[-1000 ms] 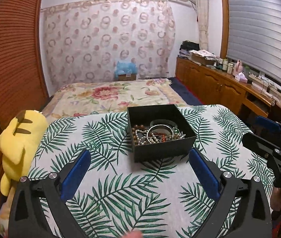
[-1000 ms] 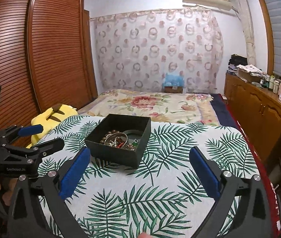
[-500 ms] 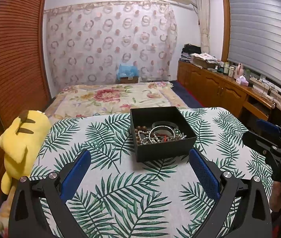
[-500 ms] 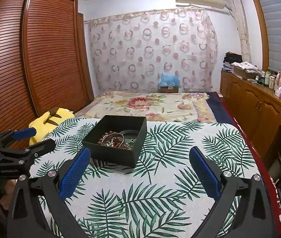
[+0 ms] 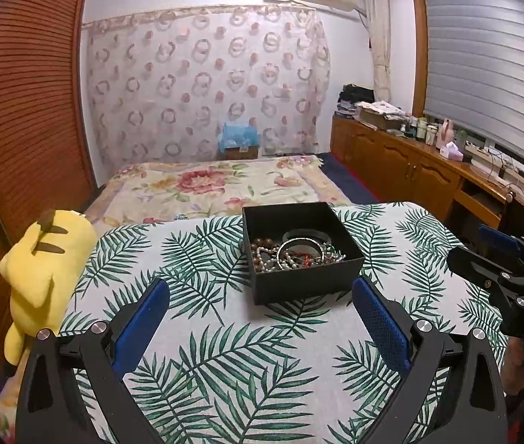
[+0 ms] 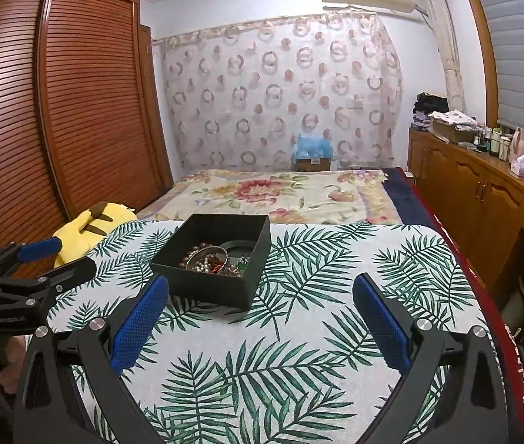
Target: Organize jewelry
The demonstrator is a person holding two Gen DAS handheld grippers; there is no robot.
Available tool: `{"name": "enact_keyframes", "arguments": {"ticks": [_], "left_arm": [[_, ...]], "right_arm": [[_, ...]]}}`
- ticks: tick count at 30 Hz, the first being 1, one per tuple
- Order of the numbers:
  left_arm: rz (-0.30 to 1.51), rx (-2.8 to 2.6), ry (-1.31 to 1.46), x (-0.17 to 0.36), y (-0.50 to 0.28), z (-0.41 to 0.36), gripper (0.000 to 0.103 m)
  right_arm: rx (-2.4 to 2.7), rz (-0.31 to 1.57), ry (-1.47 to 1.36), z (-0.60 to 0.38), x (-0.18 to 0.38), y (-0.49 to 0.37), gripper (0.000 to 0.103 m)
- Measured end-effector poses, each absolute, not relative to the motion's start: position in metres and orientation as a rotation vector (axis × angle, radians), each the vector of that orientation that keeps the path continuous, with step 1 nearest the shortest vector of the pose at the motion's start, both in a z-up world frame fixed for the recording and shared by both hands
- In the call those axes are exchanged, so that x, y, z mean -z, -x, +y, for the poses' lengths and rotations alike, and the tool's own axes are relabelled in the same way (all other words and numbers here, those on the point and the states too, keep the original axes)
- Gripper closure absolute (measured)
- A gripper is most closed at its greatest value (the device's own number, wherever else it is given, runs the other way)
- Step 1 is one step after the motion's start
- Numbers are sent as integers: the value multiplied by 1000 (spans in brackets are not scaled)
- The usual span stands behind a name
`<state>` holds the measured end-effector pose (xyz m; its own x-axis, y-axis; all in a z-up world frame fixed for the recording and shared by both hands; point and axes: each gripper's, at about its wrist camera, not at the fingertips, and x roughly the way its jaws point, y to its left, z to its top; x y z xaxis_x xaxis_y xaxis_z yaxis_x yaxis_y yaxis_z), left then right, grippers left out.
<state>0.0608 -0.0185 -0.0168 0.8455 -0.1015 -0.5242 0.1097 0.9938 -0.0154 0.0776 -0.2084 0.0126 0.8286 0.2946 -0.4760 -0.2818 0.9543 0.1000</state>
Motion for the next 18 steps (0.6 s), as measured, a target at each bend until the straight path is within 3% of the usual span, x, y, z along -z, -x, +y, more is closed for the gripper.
{"name": "enact_keyframes", "arguments": {"ticks": [18], "left_arm": [[541,113,-11,9,-57,-22,8]], "right_arm": [[-305,497,-28,-210,-16,-76,3]]}}
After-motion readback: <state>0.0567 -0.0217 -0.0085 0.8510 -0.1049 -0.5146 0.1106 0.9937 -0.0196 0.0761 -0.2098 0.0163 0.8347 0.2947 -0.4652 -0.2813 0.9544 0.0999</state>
